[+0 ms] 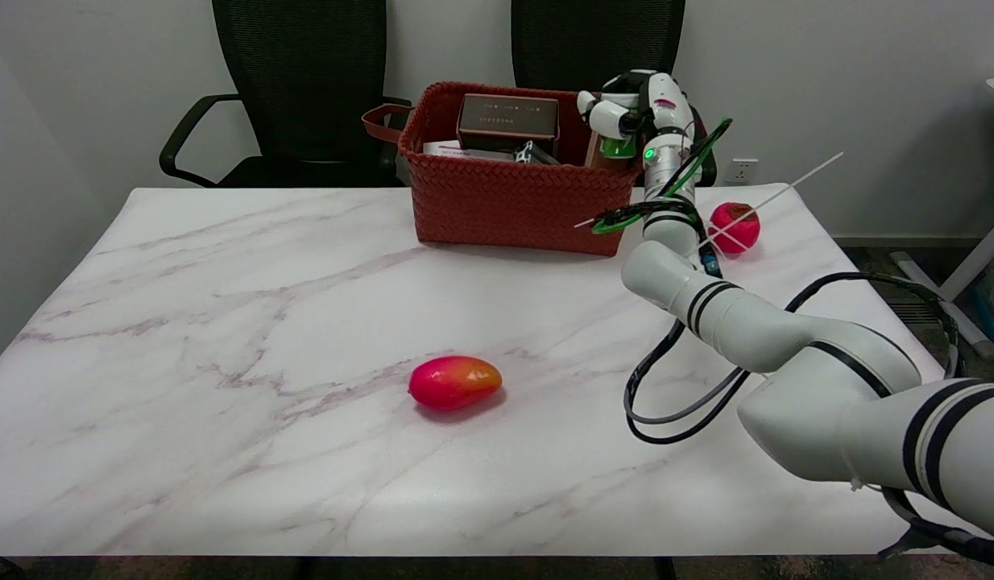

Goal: Place the green gum jar into the brown storage basket.

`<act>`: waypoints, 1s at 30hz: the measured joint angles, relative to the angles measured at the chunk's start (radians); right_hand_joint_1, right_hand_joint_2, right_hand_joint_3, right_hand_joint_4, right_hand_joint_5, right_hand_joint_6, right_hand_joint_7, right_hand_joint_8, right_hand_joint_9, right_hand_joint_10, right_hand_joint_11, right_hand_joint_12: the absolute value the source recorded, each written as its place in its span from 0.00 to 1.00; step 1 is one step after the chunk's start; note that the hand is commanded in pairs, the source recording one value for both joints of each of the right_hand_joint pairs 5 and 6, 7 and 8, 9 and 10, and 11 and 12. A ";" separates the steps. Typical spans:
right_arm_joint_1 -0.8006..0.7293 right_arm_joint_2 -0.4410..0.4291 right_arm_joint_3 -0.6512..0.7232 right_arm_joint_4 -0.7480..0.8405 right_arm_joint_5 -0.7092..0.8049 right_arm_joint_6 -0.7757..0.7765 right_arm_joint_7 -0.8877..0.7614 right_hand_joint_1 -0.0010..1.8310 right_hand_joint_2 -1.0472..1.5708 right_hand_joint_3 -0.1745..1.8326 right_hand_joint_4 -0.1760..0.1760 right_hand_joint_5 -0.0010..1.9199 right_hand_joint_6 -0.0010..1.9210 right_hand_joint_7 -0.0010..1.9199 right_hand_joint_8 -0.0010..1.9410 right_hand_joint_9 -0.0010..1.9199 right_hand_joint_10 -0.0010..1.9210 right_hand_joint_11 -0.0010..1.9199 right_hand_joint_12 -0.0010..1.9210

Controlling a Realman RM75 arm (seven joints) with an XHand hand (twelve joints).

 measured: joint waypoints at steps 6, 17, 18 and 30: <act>-0.008 0.005 0.007 -0.005 0.025 -0.014 -0.004 0.40 0.60 0.16 0.50 0.00 0.00 0.11 0.11 0.09 0.09 0.06 0.06; -0.028 0.016 0.015 0.035 0.051 -0.004 -0.010 0.39 0.60 0.00 0.50 0.00 0.00 0.04 0.03 0.05 0.05 0.00 0.00; -0.031 0.017 0.015 0.042 0.052 0.000 -0.011 0.40 0.60 0.00 0.50 0.00 0.00 0.04 0.04 0.06 0.06 0.00 0.00; -0.149 0.059 0.022 0.265 0.077 0.112 -0.069 0.53 0.64 0.28 0.50 0.06 0.06 0.10 0.10 0.10 0.10 0.06 0.06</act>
